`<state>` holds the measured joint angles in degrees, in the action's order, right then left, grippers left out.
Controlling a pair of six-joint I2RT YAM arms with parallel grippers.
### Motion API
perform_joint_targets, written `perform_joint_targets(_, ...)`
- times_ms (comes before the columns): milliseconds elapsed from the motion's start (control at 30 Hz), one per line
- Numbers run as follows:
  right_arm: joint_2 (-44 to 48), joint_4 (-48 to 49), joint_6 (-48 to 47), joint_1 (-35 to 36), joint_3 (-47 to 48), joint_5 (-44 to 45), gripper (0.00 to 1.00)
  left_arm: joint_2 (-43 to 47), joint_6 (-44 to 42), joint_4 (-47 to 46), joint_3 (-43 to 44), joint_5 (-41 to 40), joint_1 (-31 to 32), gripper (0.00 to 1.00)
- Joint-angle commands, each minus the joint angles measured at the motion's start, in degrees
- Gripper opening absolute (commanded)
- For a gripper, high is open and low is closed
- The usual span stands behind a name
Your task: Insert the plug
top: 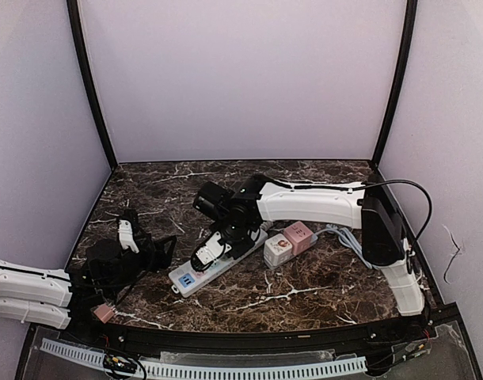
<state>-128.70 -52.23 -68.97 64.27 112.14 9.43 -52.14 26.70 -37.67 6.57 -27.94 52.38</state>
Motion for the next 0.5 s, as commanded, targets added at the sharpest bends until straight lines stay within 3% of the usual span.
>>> perform_joint_targets(0, 0.0, -3.5, 2.8, 1.2, -2.6, -3.6, 0.0, 0.2, -0.3, -0.9, -1.5, -0.3, 0.1, 0.94)
perform_joint_targets(100, 2.8, -3.7, 3.5, 1.9, -5.8, -5.5, 0.0, 0.2, -0.4, -0.9, -1.6, -0.1, 0.0, 0.94)
perform_joint_targets(300, 2.1, -6.7, 5.7, 2.4, -3.4, -10.6, 0.0, 1.3, -0.3, -0.6, -1.8, 0.4, 0.1, 0.94)
perform_joint_targets(467, -0.1, -6.6, 5.1, 2.8, -3.6, -7.4, 0.0, 3.8, -0.2, 0.3, -2.4, 0.5, 0.1, 0.93)
